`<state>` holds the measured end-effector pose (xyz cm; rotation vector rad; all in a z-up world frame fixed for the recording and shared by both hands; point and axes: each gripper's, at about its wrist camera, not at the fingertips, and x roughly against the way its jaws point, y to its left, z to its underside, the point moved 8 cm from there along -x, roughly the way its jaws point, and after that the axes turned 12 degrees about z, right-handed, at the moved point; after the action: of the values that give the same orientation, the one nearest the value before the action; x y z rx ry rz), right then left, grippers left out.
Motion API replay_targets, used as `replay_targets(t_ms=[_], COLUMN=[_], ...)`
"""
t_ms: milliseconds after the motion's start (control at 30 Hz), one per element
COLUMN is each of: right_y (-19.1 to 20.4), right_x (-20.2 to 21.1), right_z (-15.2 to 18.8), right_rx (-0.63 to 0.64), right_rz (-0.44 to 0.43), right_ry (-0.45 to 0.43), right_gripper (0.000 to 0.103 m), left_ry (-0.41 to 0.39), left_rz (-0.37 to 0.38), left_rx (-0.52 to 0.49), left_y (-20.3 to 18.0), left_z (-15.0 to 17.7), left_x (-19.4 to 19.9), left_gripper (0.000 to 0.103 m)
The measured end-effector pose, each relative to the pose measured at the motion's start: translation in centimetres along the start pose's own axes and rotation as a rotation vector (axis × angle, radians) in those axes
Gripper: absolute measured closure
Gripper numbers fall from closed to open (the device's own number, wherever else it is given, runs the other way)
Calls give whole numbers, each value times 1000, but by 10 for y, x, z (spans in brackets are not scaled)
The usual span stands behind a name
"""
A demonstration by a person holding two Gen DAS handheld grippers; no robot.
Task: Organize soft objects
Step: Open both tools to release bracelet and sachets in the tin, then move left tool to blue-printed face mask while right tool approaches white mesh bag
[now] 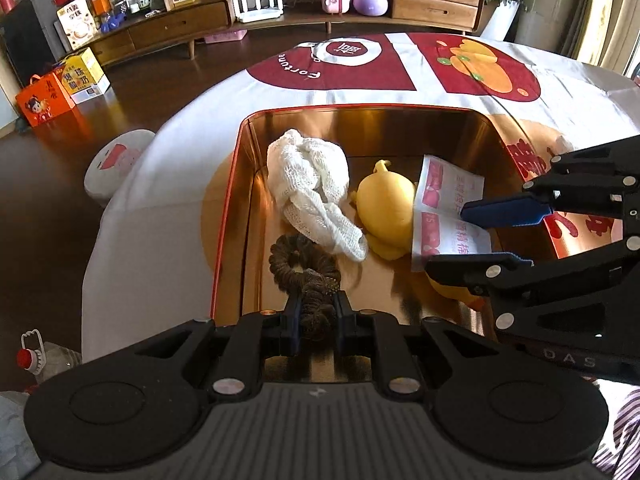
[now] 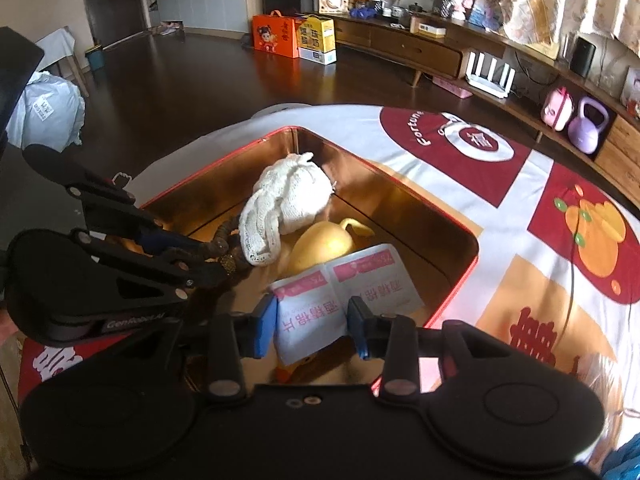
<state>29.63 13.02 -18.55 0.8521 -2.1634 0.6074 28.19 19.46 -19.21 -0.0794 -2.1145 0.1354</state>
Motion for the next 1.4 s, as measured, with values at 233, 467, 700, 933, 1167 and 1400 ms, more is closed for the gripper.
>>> replay_targets(t_ms=[233, 467, 700, 933, 1167, 1400], right_y=[-2, -4, -6, -13, -17, -24], right_x=[5, 18, 38, 69, 106, 144], right_z=[1, 1, -1, -4, -3, 4], right_rx=[-21, -45, -57, -82, -105, -141], right_rz=[-12, -38, -26, -36, -48, -54], right_ry=[-9, -20, -57, -104, -161, -216], right_gripper=[59, 53, 42, 37, 29, 18], left_ry=[17, 20, -20, -56, -122, -189], left_rz=[-3, -10, -5, -2, -9, 0], left_rx=[12, 36, 30, 37, 39, 27], left_y=[1, 2, -4, -11, -22, -40], left_z=[-1, 0, -2, -4, -6, -5], left_x=[-1, 6, 21, 40, 68, 99], left_gripper=[86, 81, 39, 39, 39, 38])
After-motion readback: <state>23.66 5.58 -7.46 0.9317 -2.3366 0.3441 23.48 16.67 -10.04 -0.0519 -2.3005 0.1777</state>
